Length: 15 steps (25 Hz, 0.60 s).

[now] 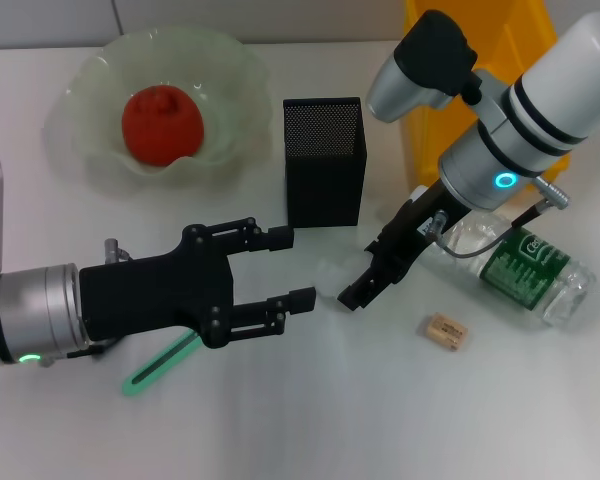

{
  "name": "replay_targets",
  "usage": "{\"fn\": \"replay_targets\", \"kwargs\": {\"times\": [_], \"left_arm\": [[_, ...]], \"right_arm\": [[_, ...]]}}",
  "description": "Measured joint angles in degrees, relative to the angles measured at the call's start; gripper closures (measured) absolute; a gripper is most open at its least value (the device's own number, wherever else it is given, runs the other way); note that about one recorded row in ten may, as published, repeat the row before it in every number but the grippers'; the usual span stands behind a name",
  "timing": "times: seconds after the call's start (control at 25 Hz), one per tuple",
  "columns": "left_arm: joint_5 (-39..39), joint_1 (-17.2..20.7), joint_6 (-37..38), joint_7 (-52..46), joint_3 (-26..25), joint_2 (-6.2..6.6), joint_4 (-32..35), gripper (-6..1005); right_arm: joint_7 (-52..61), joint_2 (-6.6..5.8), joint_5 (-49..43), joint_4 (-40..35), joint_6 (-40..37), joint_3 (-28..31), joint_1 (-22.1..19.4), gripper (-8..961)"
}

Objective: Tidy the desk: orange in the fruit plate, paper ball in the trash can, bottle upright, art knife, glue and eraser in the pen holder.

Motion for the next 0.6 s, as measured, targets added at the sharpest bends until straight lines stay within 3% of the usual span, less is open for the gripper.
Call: {"fn": "replay_targets", "kwargs": {"times": [0.44, 0.56, 0.6], "left_arm": [[0.0, -0.11, 0.01, -0.01, 0.0, 0.0, -0.08, 331], [0.0, -0.11, 0.01, -0.02, 0.0, 0.0, -0.1, 332], [0.01, -0.11, 0.0, -0.01, 0.0, 0.01, -0.17, 333]], "right_arm": [[0.0, -0.02, 0.0, -1.58, 0.07, -0.32, -0.87, 208], [0.2, -0.18, 0.02, -4.78, -0.96, -0.14, -2.9, 397], [0.31, -0.23, 0.08, -6.04, -1.39, -0.11, -3.83, 404]]}}
